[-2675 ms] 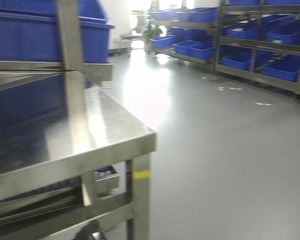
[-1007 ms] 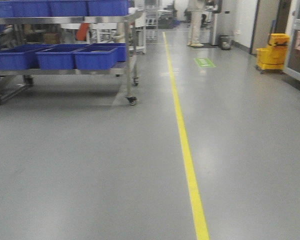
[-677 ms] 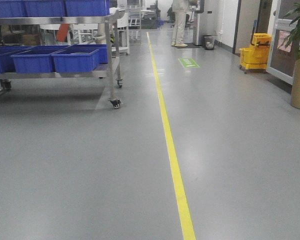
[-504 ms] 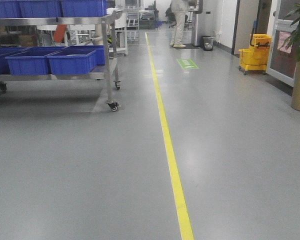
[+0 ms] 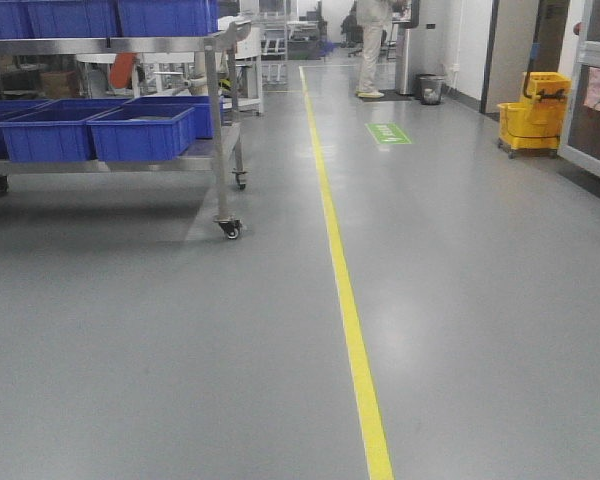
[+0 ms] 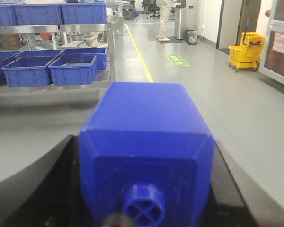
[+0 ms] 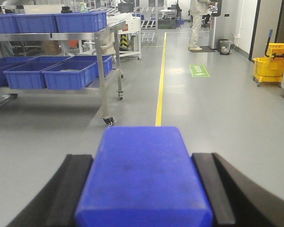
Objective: Pick and sort blue part to right shelf
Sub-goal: 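Drive the base away from the steel table past the bin racks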
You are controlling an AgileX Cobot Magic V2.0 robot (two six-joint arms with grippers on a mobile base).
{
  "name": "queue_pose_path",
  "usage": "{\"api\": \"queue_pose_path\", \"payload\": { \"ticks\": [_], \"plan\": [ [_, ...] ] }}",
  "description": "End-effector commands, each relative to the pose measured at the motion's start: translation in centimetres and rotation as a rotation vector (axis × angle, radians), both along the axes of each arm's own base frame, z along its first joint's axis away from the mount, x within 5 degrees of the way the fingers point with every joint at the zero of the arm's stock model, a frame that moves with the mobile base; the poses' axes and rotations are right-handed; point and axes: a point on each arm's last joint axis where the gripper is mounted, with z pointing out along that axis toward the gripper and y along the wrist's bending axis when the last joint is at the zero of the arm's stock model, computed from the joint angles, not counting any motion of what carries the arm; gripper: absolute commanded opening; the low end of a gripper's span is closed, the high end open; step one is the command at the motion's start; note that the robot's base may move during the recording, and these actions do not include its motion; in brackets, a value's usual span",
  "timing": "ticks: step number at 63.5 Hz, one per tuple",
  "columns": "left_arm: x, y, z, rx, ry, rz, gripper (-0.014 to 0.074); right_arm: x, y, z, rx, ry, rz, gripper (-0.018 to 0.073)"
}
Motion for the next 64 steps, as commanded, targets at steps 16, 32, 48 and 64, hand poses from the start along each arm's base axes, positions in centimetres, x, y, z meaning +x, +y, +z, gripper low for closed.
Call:
{"api": "queue_pose_path", "payload": {
  "ticks": [16,32,48,64],
  "plan": [
    [-0.09,0.14,1.74,-0.02,-0.109,0.015,0.0353,-0.14,-0.07,1.77,-0.004,-0.114,-0.007,0.0391],
    [-0.09,0.14,1.74,-0.02,-0.109,0.015,0.0353,-0.14,-0.07,1.77,-0.004,-0.114,-0.007,0.0391],
    [-0.09,0.14,1.74,-0.02,-0.109,0.015,0.0353,-0.14,-0.07,1.77,-0.004,-0.114,-0.007,0.0391],
    [-0.09,0.14,1.74,-0.02,-0.109,0.015,0.0353,-0.14,-0.07,1.77,-0.004,-0.114,-0.007,0.0391]
  ]
}}
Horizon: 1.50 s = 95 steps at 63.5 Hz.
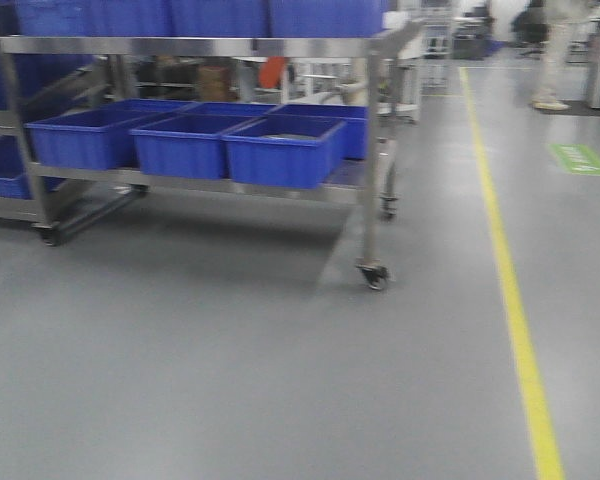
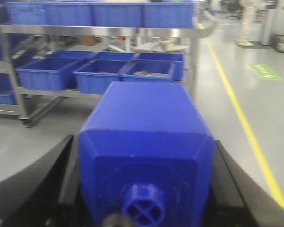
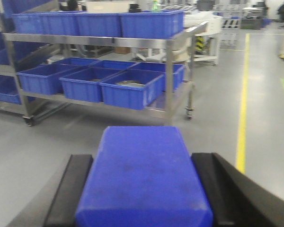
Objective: Pick and sort blue part to right shelf
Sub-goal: 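Drive the base away from the steel table past the bin racks, then turn and drive the base up to the shelf of blue bins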
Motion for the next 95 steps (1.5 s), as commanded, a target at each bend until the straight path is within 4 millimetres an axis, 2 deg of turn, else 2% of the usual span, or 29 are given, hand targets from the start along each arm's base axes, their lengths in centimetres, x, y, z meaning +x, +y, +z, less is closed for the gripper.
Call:
{"api": "queue_pose_path", "payload": {
  "ticks": [1,95],
  "plan": [
    [-0.09,0.14,1.74,-0.02,-0.109,0.015,0.0353,-0.14,-0.07,1.77,-0.004,-0.114,-0.007,0.0391],
    [-0.09,0.16,1.74,-0.02,-0.109,0.018,0.0353,-0.14,-0.07,1.77,-0.004,-0.114,-0.007,0.0391]
  ]
}}
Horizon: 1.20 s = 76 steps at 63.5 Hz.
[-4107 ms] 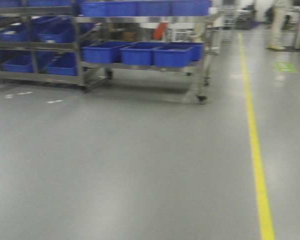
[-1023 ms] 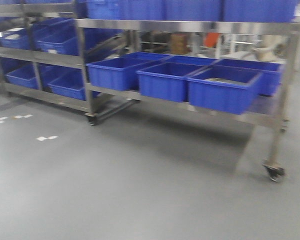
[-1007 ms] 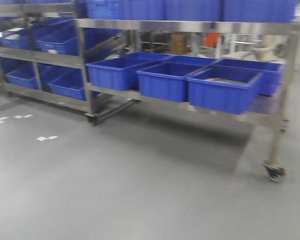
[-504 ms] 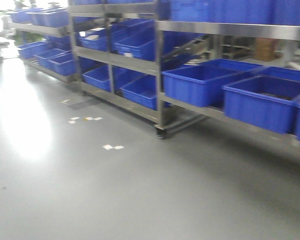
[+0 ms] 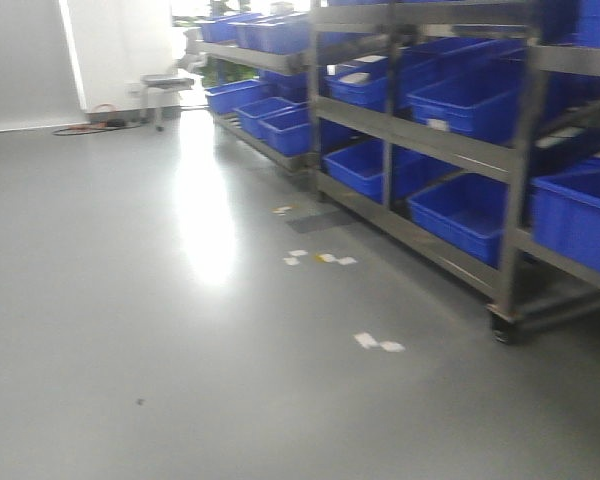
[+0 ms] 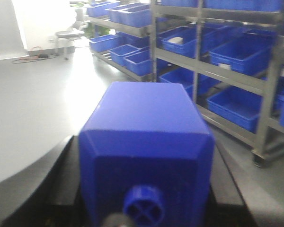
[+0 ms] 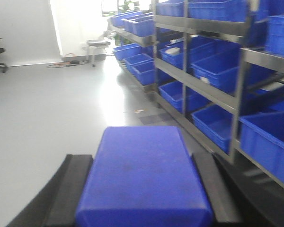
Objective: Pick and sort blue part to right shelf
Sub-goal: 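Turn and drive the base up to the shelf of blue bins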
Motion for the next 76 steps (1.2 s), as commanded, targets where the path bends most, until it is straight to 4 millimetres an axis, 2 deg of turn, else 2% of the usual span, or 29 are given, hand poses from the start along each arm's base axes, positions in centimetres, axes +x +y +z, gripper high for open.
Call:
{"api": "queue_pose_path", "payload": {
  "ticks": [1,76],
  "plan": [
    [-0.09,0.14,1.76,-0.02,-0.111,0.015,0.0353,-0.14,-0.07,1.77,-0.004,-0.114,-0.007,0.0391],
    [-0.09,0.14,1.76,-0.02,-0.111,0.015,0.0353,-0.14,-0.07,1.77,-0.004,-0.114,-0.007,0.0391]
  ]
}}
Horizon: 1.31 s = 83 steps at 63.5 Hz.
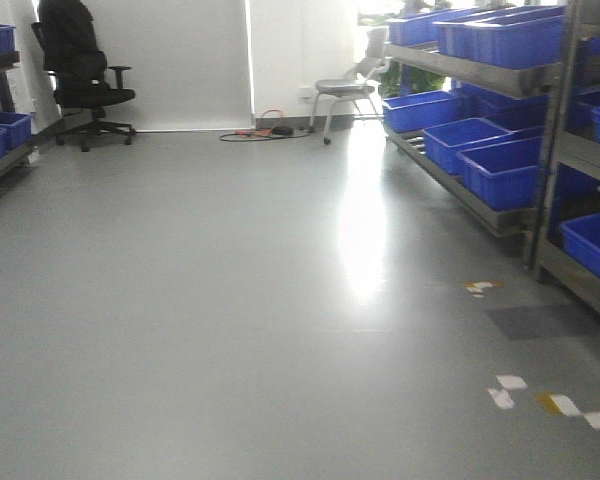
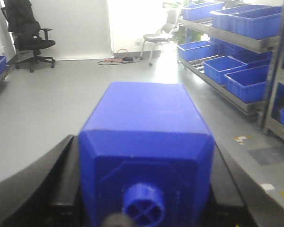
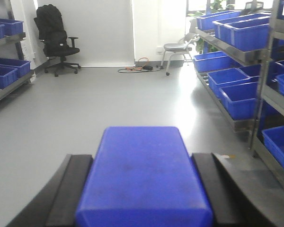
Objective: Pick and sort blue part to right shelf
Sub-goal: 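Turn and drive the base up to the shelf of blue bins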
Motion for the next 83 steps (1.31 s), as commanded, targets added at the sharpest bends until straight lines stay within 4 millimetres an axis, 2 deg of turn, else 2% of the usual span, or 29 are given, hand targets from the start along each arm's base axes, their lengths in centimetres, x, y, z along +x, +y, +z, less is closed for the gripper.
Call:
{"api": "queue_pose_path", "payload": {
  "ticks": [1,83],
  "plan": [
    [-0.09,0.14,1.76,-0.02,-0.111,0.015,0.0353,-0.14,-0.07,1.77,-0.004,-0.114,-0.007,0.0391],
    [-0.04,0.14,1.59,-0.02,-0.106,0.015,0.0353,-0.14,-0.07,1.77,-0.004,-0.114,-0.007,0.0391]
  ]
}}
